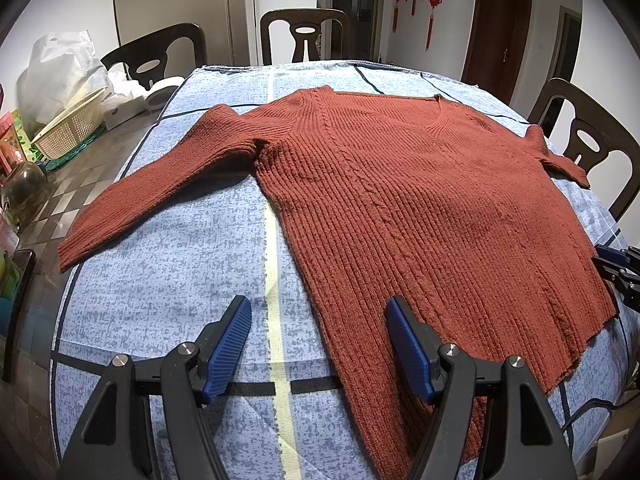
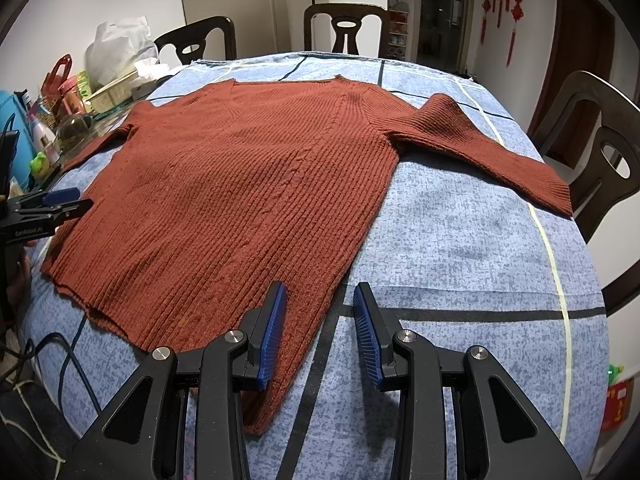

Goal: Fold small clothes

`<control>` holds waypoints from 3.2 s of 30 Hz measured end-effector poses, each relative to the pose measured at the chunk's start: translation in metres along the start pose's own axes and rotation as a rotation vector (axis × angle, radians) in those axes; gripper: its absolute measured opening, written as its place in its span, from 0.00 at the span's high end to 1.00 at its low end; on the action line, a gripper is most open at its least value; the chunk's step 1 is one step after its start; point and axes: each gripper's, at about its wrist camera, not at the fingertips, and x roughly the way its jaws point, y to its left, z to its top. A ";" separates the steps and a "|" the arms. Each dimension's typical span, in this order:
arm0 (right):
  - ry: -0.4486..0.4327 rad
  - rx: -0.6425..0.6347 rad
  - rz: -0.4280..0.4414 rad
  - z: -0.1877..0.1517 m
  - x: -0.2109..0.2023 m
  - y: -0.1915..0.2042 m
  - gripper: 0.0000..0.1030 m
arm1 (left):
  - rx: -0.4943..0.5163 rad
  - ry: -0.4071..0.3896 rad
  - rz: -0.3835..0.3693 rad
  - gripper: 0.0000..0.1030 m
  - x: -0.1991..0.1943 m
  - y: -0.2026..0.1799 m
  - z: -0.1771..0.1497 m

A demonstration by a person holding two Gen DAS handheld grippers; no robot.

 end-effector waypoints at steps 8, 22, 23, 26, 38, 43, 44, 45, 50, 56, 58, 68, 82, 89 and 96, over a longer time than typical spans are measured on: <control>0.002 -0.006 -0.004 0.000 0.000 0.001 0.65 | 0.000 0.000 0.001 0.30 0.000 0.000 -0.001; 0.002 -0.005 -0.005 0.001 0.000 0.002 0.65 | 0.000 0.001 0.002 0.30 0.001 0.000 -0.002; 0.002 -0.006 -0.005 0.001 0.000 0.002 0.65 | 0.000 0.002 0.002 0.30 0.001 0.001 -0.002; 0.003 -0.002 -0.003 0.001 0.000 0.002 0.65 | 0.000 0.001 0.002 0.30 0.001 0.001 -0.002; 0.010 0.005 0.002 0.001 0.001 0.000 0.65 | -0.001 0.000 0.002 0.30 0.001 0.001 -0.002; 0.008 0.003 -0.007 0.001 0.001 0.001 0.65 | -0.001 0.000 0.003 0.30 0.001 0.001 -0.002; 0.007 0.003 -0.008 0.001 0.001 0.001 0.65 | -0.001 0.000 0.003 0.30 0.001 0.001 -0.002; 0.006 0.002 -0.009 0.000 0.001 0.001 0.65 | -0.001 -0.001 0.003 0.30 0.001 0.001 -0.002; 0.007 0.005 -0.008 0.000 0.001 0.002 0.65 | 0.000 -0.001 0.003 0.30 0.001 0.001 -0.002; 0.007 0.008 -0.009 0.000 0.000 0.001 0.65 | 0.000 0.000 0.003 0.30 0.001 0.001 -0.002; 0.008 0.011 -0.007 0.001 0.000 0.001 0.65 | 0.000 -0.001 0.003 0.30 0.001 0.001 -0.002; 0.006 0.011 -0.007 0.002 0.000 -0.001 0.65 | -0.003 0.001 0.006 0.30 0.001 0.002 -0.002; 0.003 0.009 -0.009 0.002 0.000 -0.004 0.65 | -0.005 0.005 0.010 0.30 0.000 0.002 -0.002; 0.002 0.013 -0.010 0.002 -0.001 -0.004 0.65 | -0.008 0.008 0.012 0.30 0.001 0.002 -0.002; 0.004 0.010 -0.014 0.002 0.000 -0.002 0.65 | -0.012 0.007 0.013 0.30 0.001 0.002 -0.003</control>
